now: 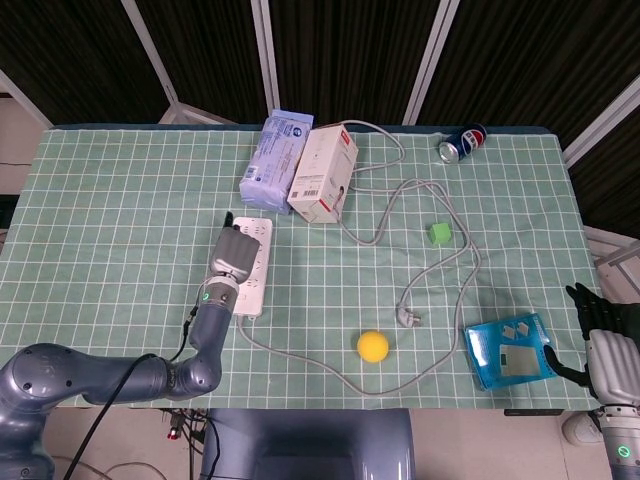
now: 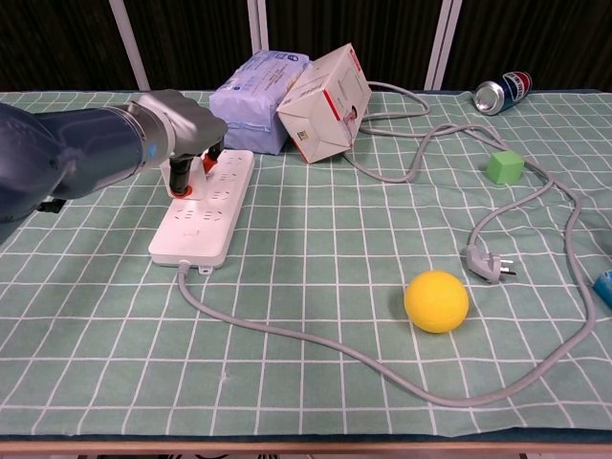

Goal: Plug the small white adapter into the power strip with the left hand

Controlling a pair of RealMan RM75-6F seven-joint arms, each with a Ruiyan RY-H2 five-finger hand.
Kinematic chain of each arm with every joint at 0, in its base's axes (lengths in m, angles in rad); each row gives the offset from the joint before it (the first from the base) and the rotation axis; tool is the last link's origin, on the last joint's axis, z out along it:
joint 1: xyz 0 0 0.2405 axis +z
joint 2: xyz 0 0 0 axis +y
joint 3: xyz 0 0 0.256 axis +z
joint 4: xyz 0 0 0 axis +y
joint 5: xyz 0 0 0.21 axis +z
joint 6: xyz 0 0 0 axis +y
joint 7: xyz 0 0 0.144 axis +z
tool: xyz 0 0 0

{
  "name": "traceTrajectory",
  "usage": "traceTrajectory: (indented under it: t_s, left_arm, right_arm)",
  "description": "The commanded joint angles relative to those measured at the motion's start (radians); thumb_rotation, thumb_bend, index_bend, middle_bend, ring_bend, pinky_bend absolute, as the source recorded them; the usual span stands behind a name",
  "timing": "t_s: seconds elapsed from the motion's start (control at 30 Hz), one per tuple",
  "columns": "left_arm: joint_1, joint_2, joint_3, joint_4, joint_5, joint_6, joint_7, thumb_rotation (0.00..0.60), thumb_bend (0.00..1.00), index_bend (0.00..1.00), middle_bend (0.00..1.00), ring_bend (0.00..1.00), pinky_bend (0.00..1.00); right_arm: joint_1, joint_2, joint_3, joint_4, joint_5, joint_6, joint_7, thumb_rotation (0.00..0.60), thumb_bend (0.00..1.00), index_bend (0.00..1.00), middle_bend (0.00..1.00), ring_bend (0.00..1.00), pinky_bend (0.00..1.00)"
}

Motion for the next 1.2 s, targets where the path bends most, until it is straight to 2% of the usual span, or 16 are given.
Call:
traceTrajectory:
  t_s: [0.03, 0.27, 0.33, 0.43, 0.57, 0.8, 0.93, 1.2]
  left_arm:
    - [0.000, -0.002, 0.000, 0.002, 0.003, 0.000, 0.000, 0.600, 0.81, 0.74, 0.80, 0.26, 0.08]
    - [0.003, -0.002, 0.003, 0.004, 0.015, 0.000, -0.002, 0.600, 0.79, 0.72, 0.78, 0.27, 0.08]
    - [0.003, 0.001, 0.002, 0.000, 0.015, -0.002, -0.001, 0.600, 0.75, 0.66, 0.75, 0.27, 0.07]
    - [0.002, 0.015, 0.002, -0.013, 0.005, -0.004, 0.009, 0.600, 0.67, 0.53, 0.66, 0.25, 0.05]
    - [-0.004, 0.031, 0.002, -0.032, -0.026, -0.004, 0.034, 0.600, 0.60, 0.45, 0.58, 0.22, 0.04]
    - [-0.015, 0.041, 0.000, -0.052, -0.066, 0.000, 0.062, 0.600, 0.53, 0.29, 0.45, 0.17, 0.01]
    - [-0.023, 0.045, -0.002, -0.059, -0.086, 0.006, 0.076, 0.600, 0.50, 0.26, 0.39, 0.15, 0.00]
    - [-0.027, 0.066, -0.007, -0.076, -0.099, 0.012, 0.077, 0.600, 0.37, 0.16, 0.30, 0.11, 0.00]
  right_arm:
    - [0.000, -0.001, 0.000, 0.001, -0.001, 0.001, 0.001, 0.600, 0.40, 0.00, 0.00, 0.00, 0.04]
    - [-0.002, -0.001, 0.000, 0.002, -0.002, 0.004, 0.004, 0.600, 0.40, 0.00, 0.00, 0.00, 0.04]
    - [-0.002, -0.001, 0.000, 0.002, -0.002, 0.005, 0.003, 0.600, 0.40, 0.00, 0.00, 0.00, 0.04]
    - [-0.002, -0.001, 0.001, 0.001, -0.001, 0.006, 0.001, 0.600, 0.40, 0.00, 0.00, 0.00, 0.04]
    - [-0.003, -0.002, 0.001, 0.002, -0.002, 0.008, 0.001, 0.600, 0.40, 0.00, 0.00, 0.00, 0.04]
    - [-0.004, -0.003, 0.002, 0.001, -0.002, 0.011, -0.001, 0.600, 0.40, 0.00, 0.00, 0.00, 0.04]
    - [-0.004, -0.003, 0.003, 0.000, -0.001, 0.011, -0.001, 0.600, 0.40, 0.00, 0.00, 0.00, 0.04]
    - [-0.005, -0.002, 0.002, -0.002, -0.002, 0.012, -0.002, 0.600, 0.40, 0.00, 0.00, 0.00, 0.04]
